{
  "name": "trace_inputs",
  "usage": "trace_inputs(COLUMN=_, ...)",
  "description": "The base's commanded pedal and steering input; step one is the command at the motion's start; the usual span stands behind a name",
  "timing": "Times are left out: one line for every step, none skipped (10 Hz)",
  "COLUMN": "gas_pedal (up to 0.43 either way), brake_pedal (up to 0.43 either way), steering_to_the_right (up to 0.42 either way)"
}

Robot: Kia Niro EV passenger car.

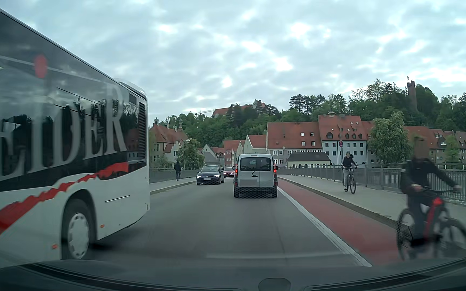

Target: Follow the waypoints while adhering to traffic rules and regulations

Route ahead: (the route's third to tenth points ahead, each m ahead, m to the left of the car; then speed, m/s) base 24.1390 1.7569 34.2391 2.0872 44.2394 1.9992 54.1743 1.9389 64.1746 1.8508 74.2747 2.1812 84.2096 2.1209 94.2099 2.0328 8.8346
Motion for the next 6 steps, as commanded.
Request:
trace_inputs(gas_pedal=0.130, brake_pedal=0.000, steering_to_the_right=0.006)
trace_inputs(gas_pedal=0.130, brake_pedal=0.000, steering_to_the_right=0.006)
trace_inputs(gas_pedal=0.130, brake_pedal=0.000, steering_to_the_right=0.006)
trace_inputs(gas_pedal=0.130, brake_pedal=0.000, steering_to_the_right=0.006)
trace_inputs(gas_pedal=0.130, brake_pedal=0.000, steering_to_the_right=0.006)
trace_inputs(gas_pedal=0.130, brake_pedal=0.000, steering_to_the_right=0.005)
